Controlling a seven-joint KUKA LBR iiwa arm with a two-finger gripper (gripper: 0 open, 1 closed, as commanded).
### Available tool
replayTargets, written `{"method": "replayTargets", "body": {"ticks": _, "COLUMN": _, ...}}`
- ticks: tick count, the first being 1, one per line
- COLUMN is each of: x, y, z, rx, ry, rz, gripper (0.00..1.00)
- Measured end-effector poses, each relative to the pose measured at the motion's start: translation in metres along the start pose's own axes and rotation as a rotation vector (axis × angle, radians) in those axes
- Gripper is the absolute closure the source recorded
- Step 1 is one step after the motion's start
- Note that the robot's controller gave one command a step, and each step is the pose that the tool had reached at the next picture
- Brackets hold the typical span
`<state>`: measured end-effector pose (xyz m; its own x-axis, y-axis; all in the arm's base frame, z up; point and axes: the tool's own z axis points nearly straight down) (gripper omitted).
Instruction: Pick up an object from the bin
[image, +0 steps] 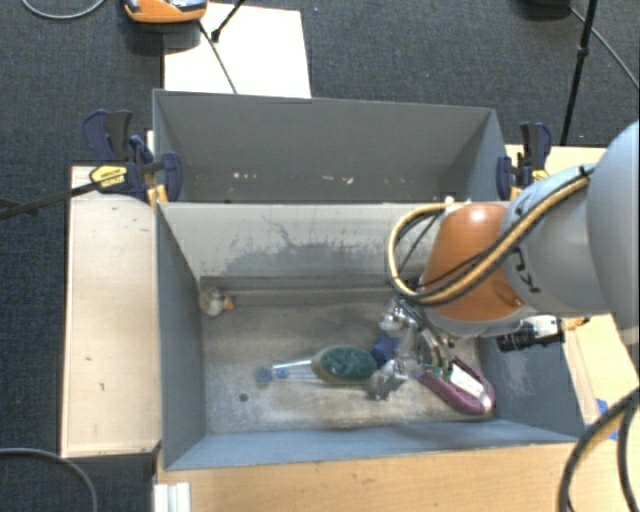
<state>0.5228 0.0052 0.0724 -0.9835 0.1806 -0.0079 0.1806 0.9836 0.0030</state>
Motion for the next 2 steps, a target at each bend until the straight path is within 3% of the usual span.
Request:
{"method": "replayTargets", "body": {"ticks": 1, "x": -0.002, "y": 0.0, "z": -0.003, "rx": 0.0, "ry": -0.006, "rz": -0.003, "gripper": 1.0}}
{"method": "replayTargets", "body": {"ticks": 2, "x": 0.005, "y": 0.023, "z": -0.177, "rx": 0.001, "ry": -0.002, "rz": -0.204, "gripper": 1.0}}
